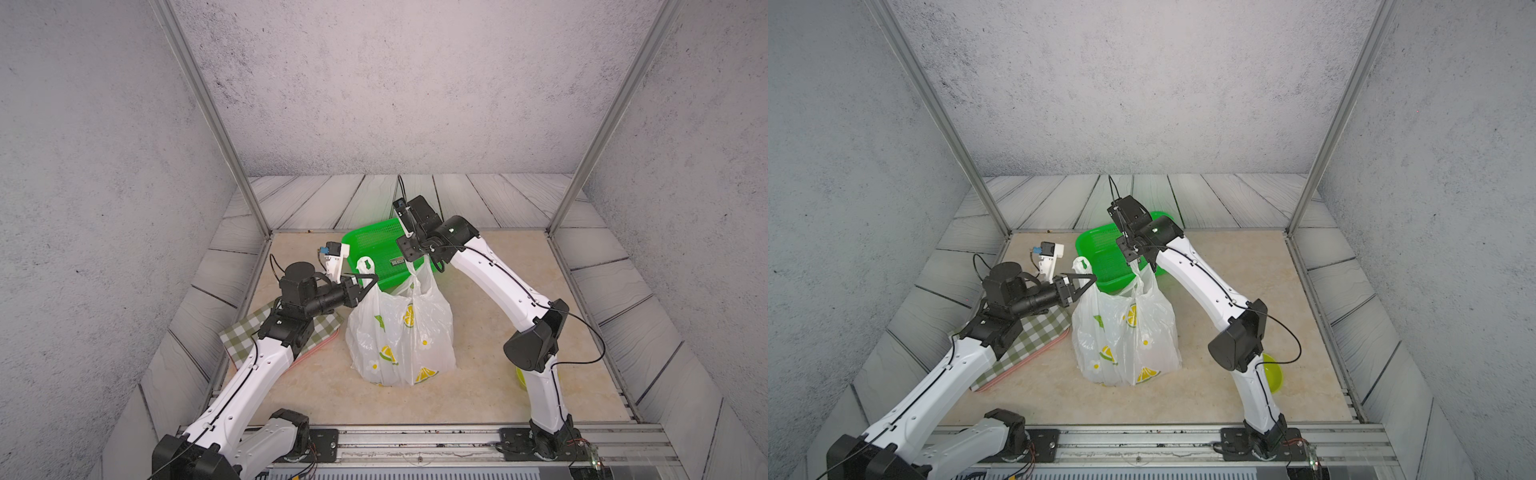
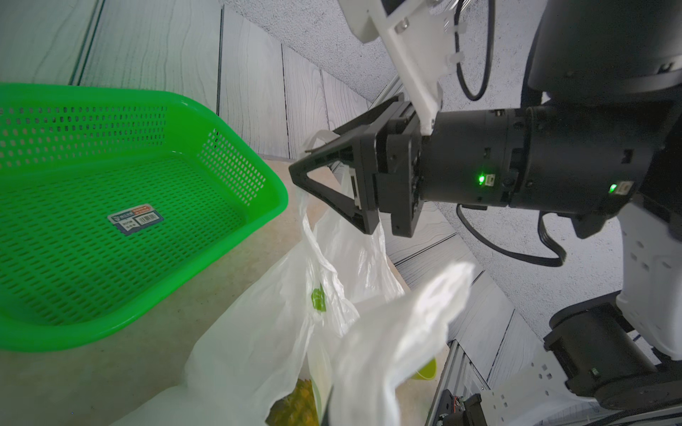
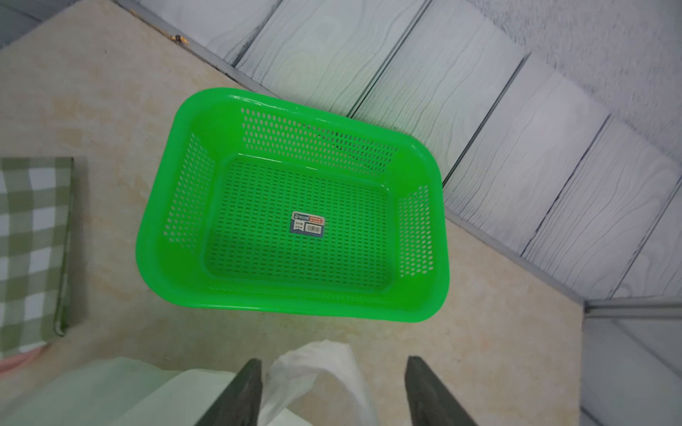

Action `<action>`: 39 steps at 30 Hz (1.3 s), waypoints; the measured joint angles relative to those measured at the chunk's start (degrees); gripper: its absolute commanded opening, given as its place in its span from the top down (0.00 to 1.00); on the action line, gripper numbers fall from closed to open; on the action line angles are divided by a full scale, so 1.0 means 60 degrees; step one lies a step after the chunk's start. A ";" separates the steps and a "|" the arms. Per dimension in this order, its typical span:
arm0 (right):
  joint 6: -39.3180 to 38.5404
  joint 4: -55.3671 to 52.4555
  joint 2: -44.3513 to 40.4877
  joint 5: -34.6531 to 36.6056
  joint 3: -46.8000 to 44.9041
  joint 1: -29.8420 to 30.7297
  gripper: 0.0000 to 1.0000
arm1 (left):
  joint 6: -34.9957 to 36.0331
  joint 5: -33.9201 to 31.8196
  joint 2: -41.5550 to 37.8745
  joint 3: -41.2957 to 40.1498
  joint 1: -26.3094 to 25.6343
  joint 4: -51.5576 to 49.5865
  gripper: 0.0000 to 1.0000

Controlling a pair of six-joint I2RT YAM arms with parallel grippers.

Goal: Place the pineapple into a plastic bag & tie a knot
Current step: Cross the plastic bag at the center of the board.

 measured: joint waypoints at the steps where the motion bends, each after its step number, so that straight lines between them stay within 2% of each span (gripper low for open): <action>1: -0.0073 0.0011 0.0000 -0.0018 -0.0069 0.0000 0.68 | 0.0000 0.0000 0.0000 0.0000 0.0000 0.0015 1.00; 2: -0.0084 0.0051 0.0000 -0.0044 -0.0149 0.0000 0.75 | 0.0000 0.0000 0.0000 0.0000 0.0000 0.0025 1.00; 5: -0.0044 0.0124 -0.0044 -0.0182 -0.0408 0.0000 0.85 | 0.0004 0.0000 0.0000 0.0000 0.0000 0.0022 1.00; 9: 0.0018 0.0277 -0.0397 -0.0543 -0.0925 0.0000 0.92 | 0.0007 0.0000 0.0000 0.0000 0.0000 0.0000 1.00; 13: 0.0055 0.0594 -0.1388 -0.1268 -0.1723 0.0000 0.98 | 0.0076 -0.0007 0.0000 0.0033 0.0000 -0.0222 1.00; 22: 0.0073 0.1446 -0.3927 -0.4171 -0.3461 0.0000 0.98 | 0.0335 0.0055 0.0189 0.0634 0.0000 -0.1009 1.00; 26: 0.0047 0.1676 -0.4080 -0.5850 -0.3832 0.0000 0.94 | 0.0521 0.0393 0.0765 0.1242 0.0000 -0.1348 1.00; 30: 0.0084 0.1825 -0.4073 -0.7023 -0.4229 0.0000 0.85 | 0.0623 0.0805 0.1158 0.1636 -0.0007 -0.1570 1.00; 36: 0.0244 0.2055 -0.4069 -0.7461 -0.4452 0.0000 0.53 | 0.0637 0.1235 0.1249 0.1701 -0.0025 -0.1566 1.00; 39: 0.0259 0.2047 -0.4065 -0.7508 -0.4444 0.0000 0.47 | 0.0605 0.1330 0.1253 0.1701 -0.0069 -0.1545 1.00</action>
